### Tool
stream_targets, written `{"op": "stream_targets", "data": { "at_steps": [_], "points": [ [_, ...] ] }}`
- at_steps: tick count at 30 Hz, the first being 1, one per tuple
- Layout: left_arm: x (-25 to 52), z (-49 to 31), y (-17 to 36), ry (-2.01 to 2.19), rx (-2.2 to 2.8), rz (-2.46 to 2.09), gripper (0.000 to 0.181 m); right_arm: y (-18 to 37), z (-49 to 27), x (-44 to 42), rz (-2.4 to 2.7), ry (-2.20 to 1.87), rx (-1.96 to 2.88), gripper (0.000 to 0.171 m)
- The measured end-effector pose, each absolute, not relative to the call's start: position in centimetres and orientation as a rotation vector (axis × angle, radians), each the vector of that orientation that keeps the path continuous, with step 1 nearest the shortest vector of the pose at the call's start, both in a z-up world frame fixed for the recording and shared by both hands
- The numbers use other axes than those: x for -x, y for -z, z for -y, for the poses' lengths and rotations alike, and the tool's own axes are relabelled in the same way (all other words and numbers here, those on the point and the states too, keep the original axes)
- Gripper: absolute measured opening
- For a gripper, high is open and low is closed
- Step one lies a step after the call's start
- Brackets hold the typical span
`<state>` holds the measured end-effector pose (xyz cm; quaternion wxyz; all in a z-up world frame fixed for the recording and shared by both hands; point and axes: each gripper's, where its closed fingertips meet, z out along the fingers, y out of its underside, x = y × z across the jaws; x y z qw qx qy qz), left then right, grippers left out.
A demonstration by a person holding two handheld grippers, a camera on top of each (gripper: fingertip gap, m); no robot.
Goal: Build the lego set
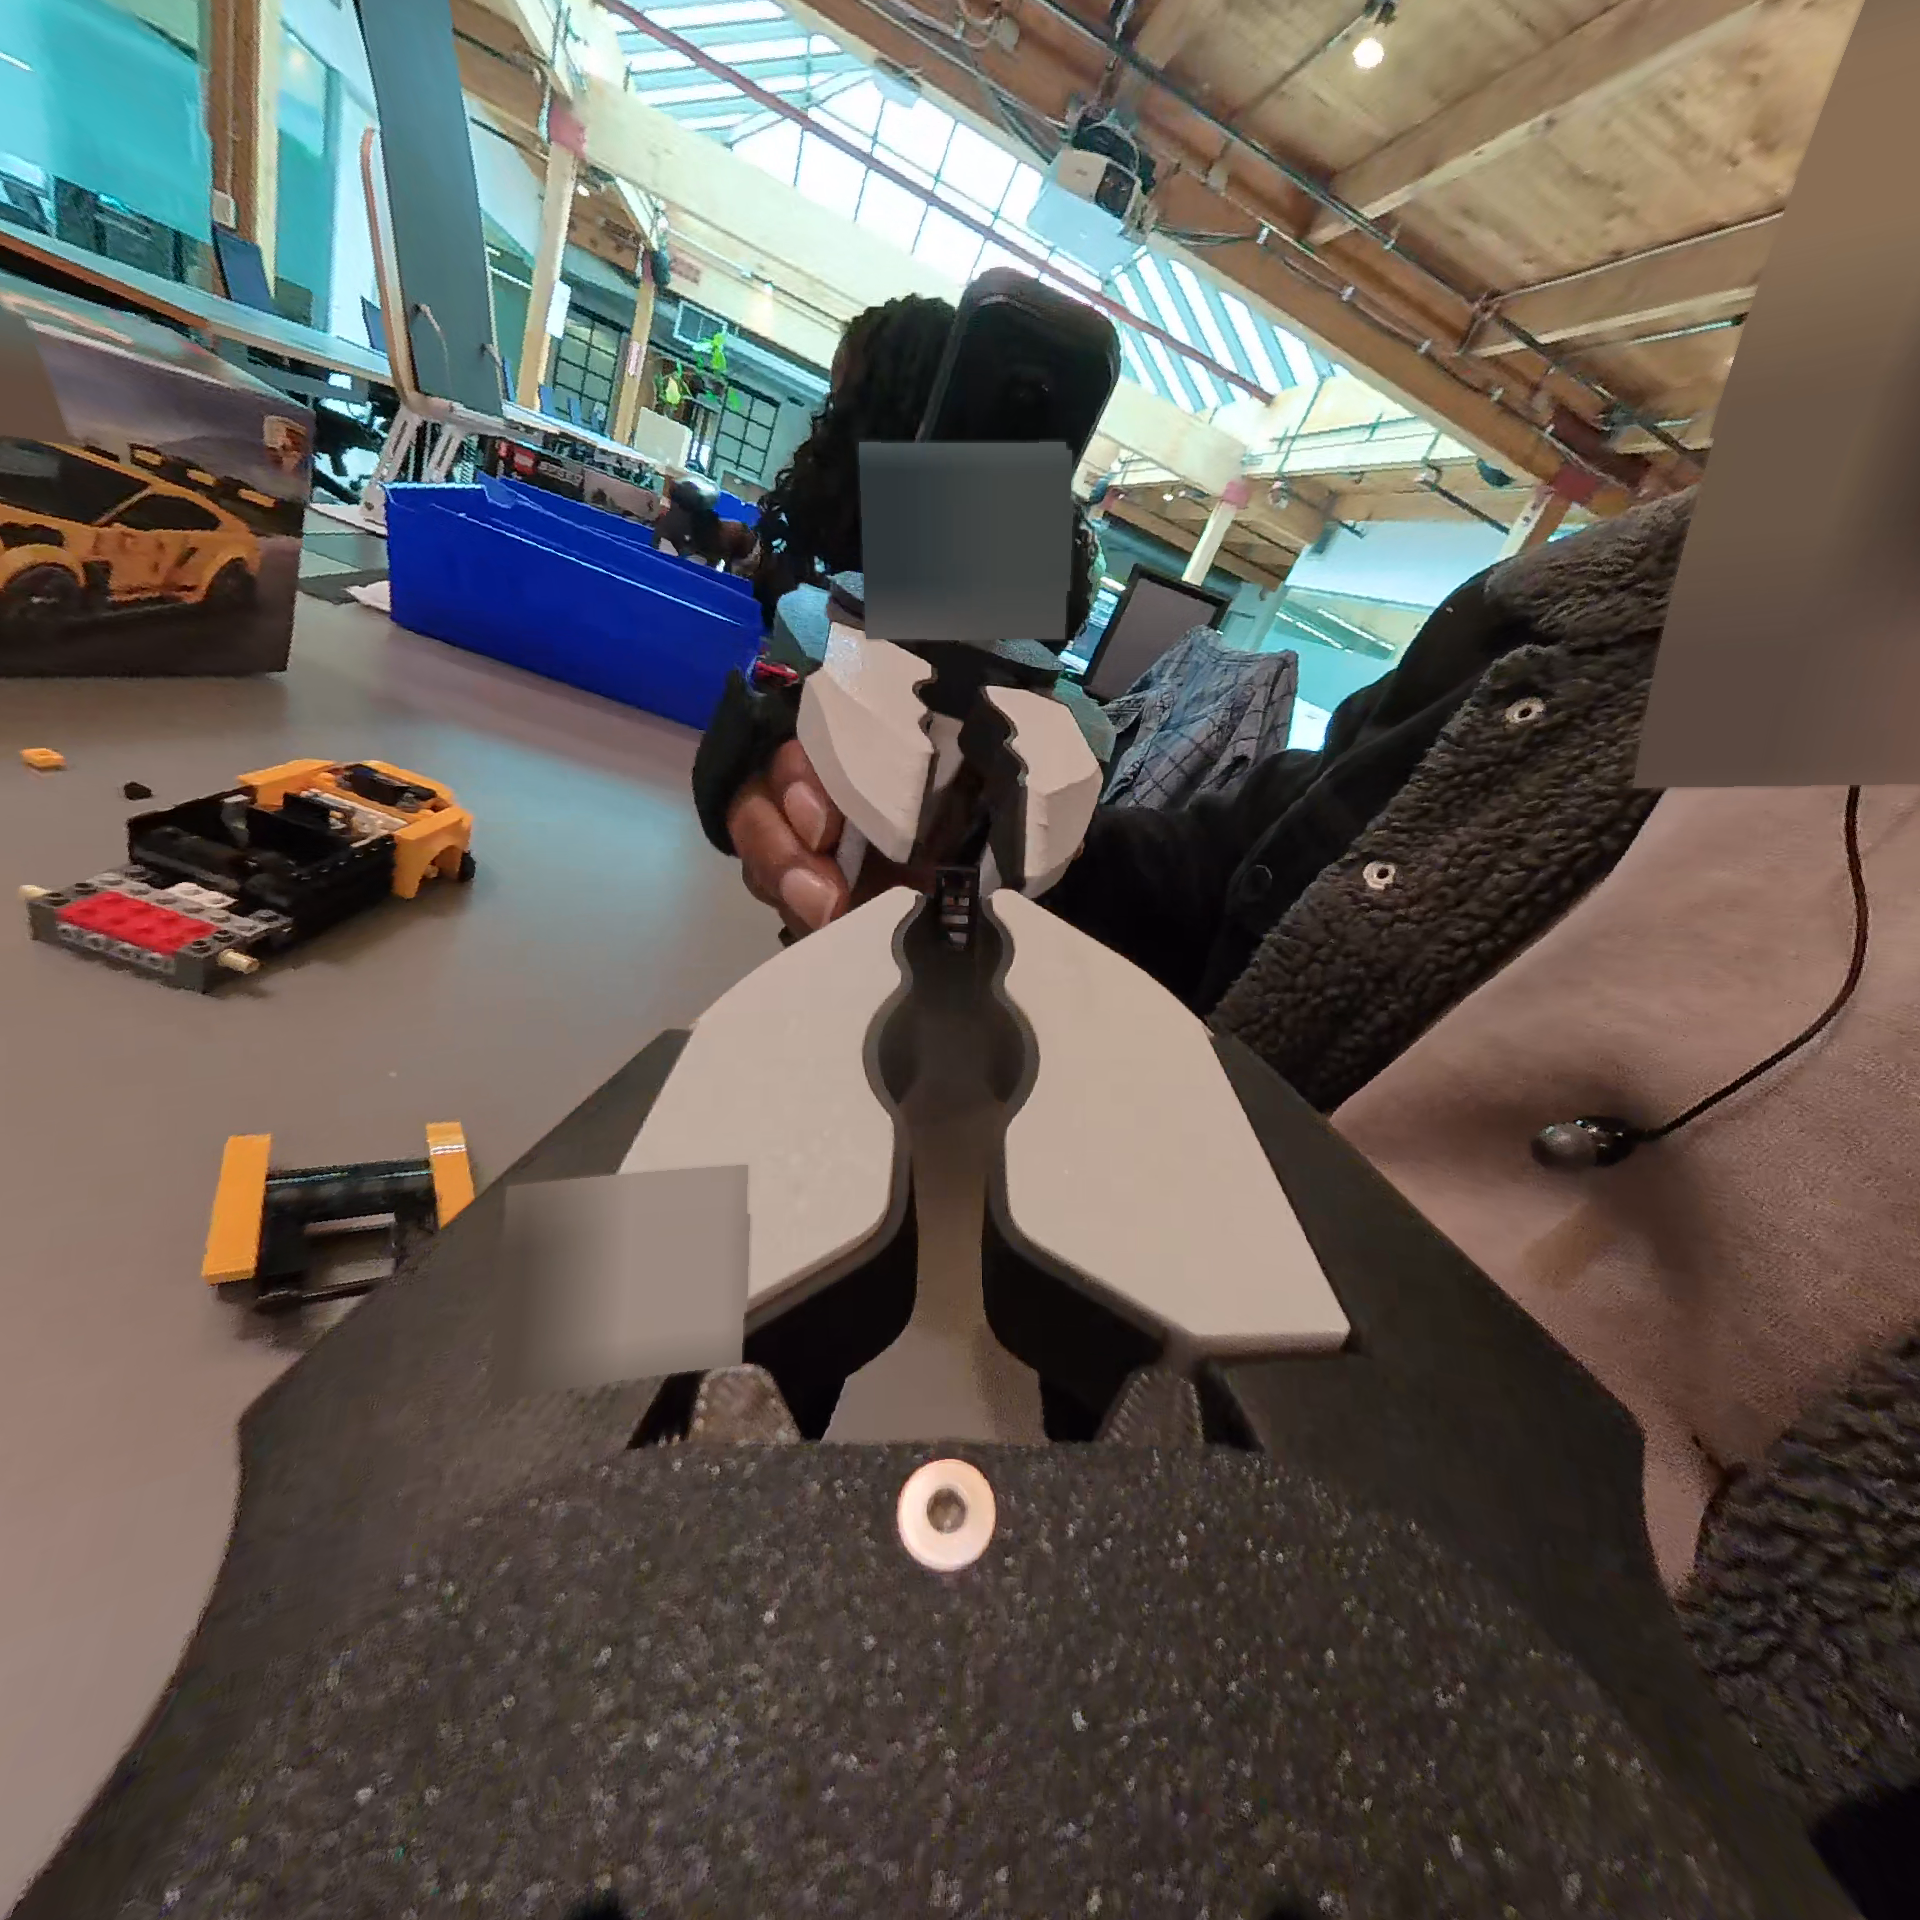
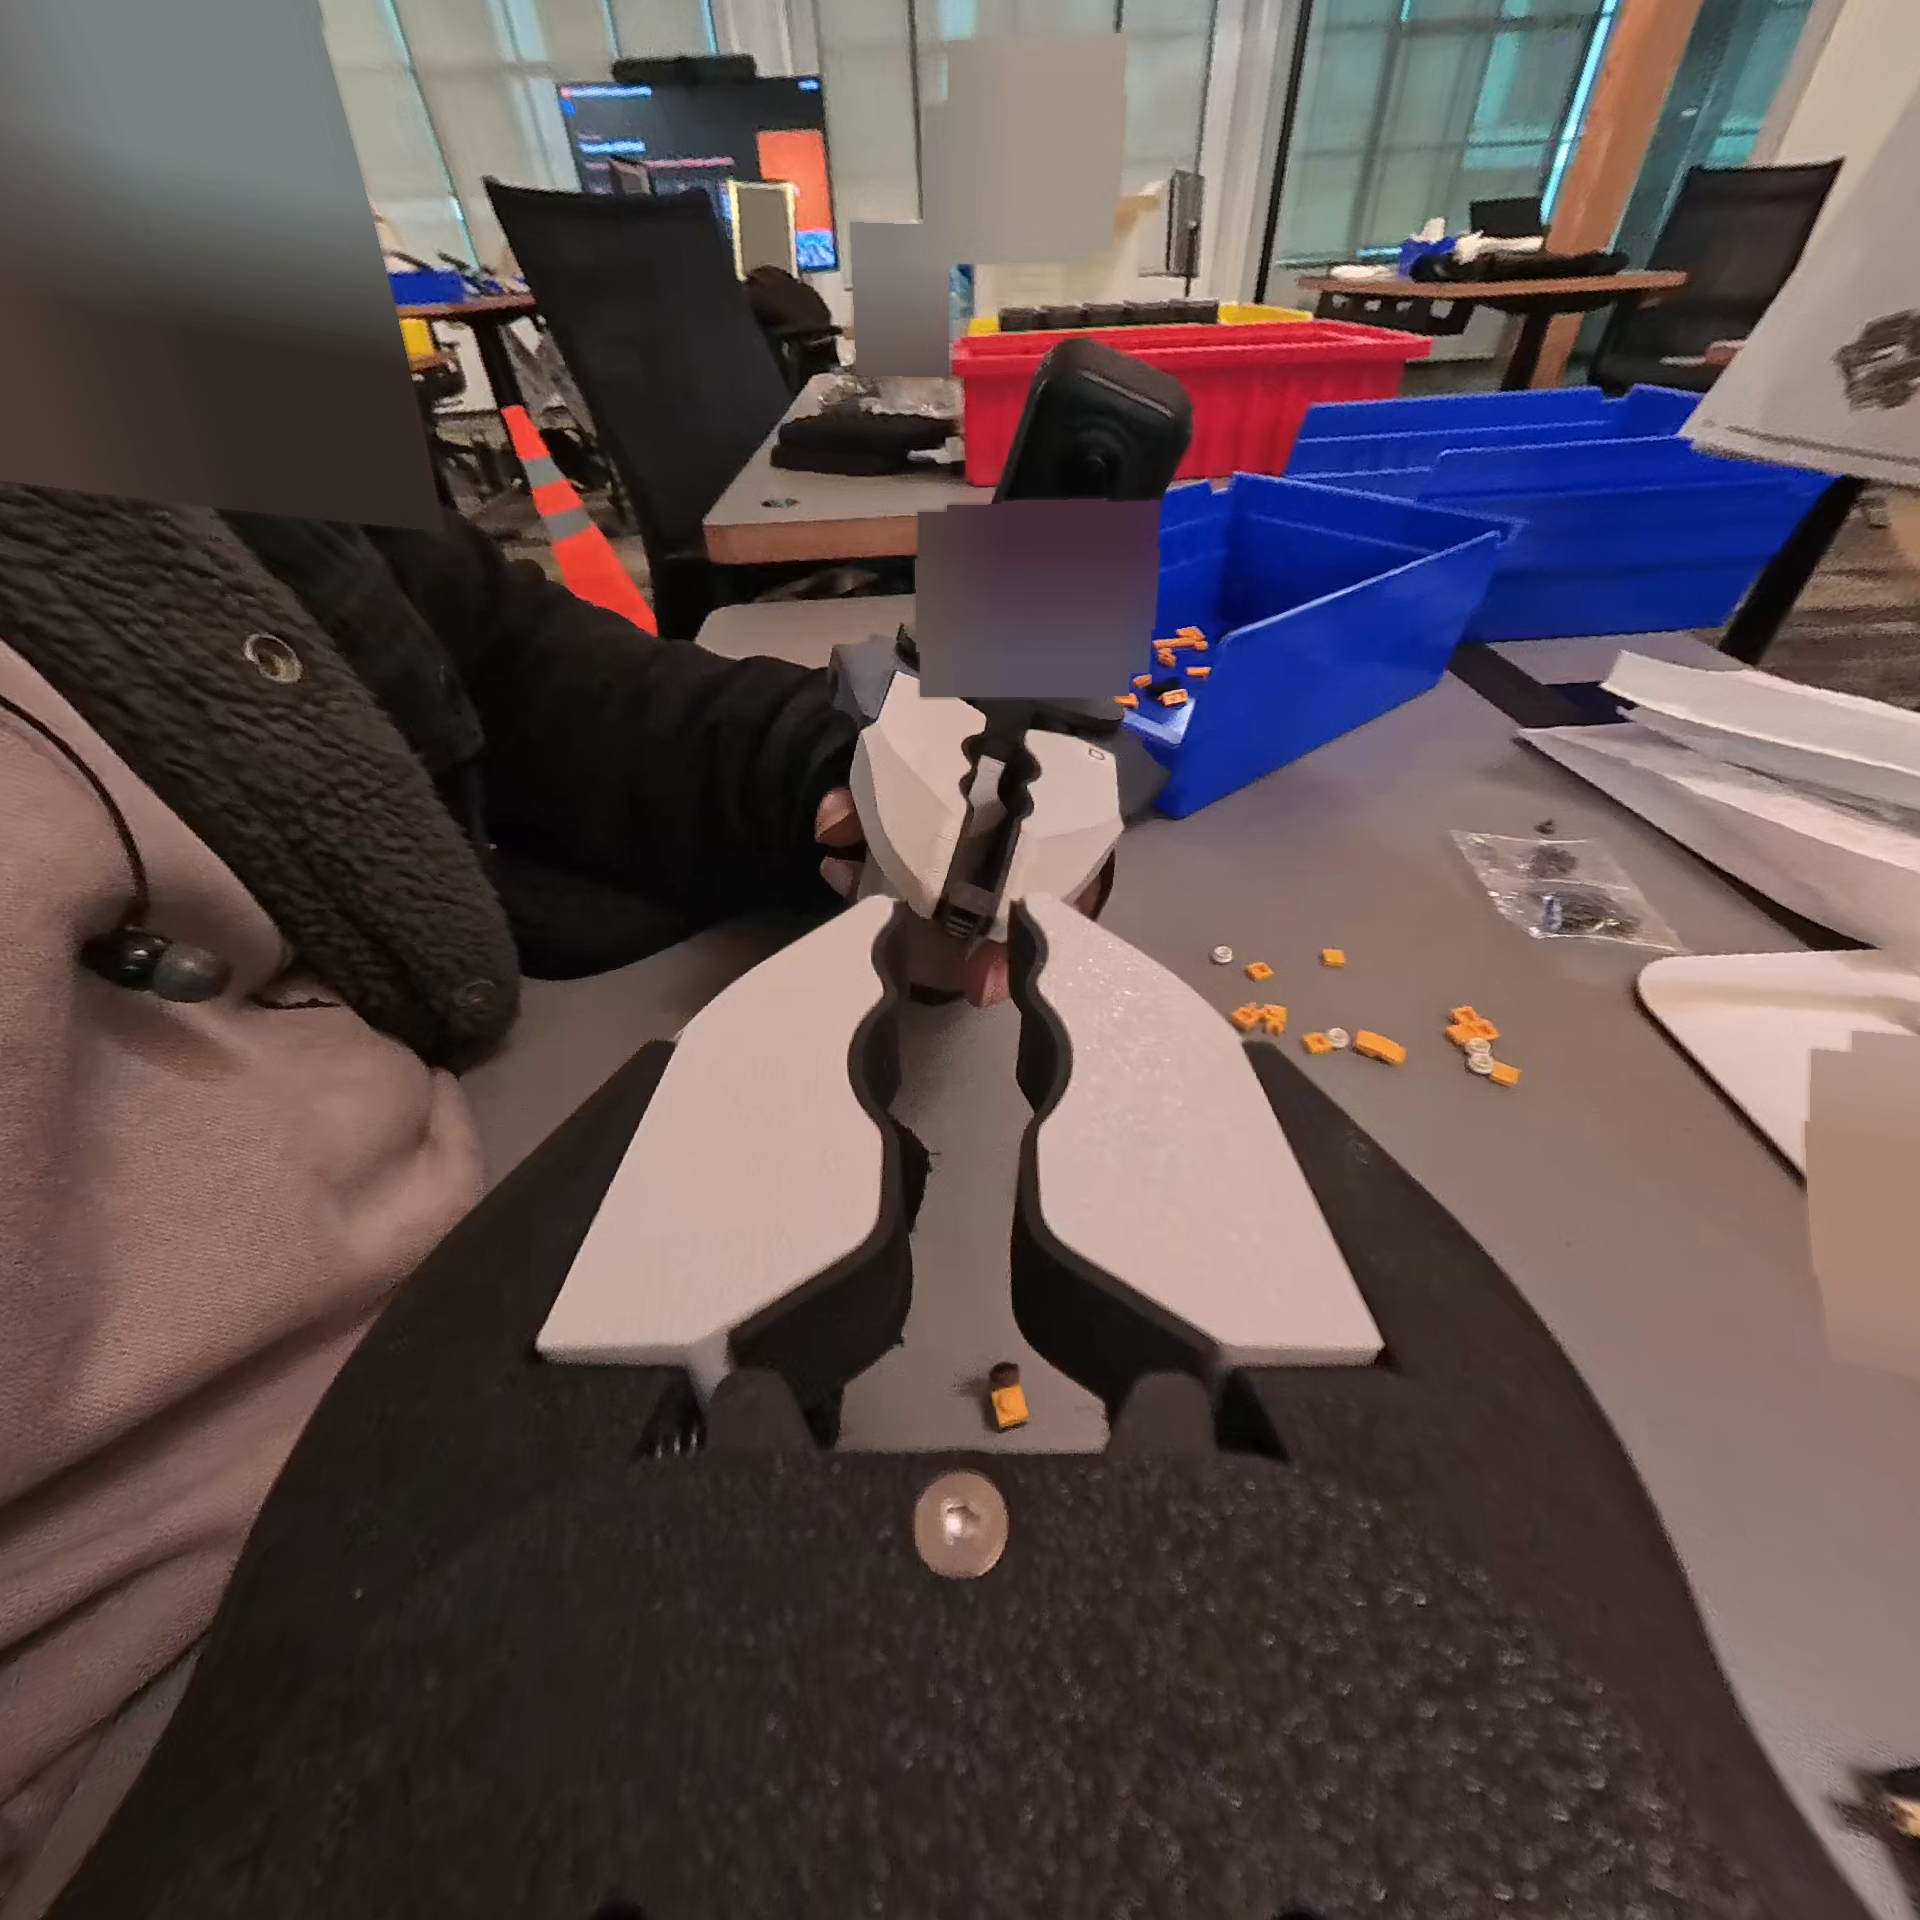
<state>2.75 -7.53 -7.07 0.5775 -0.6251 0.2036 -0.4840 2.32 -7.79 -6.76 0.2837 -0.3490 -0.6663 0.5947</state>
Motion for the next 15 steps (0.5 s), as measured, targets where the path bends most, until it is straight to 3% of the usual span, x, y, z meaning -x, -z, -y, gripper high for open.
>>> {"op": "stream_targets", "data": {
  "at_steps": [15],
  "points": [
    [-3.71,8.03,8.12,1.216,1.496,-0.517,0.007,7.88,8.55,-2.82,1.845,-1.645,0.92,0.012]
  ]
}}
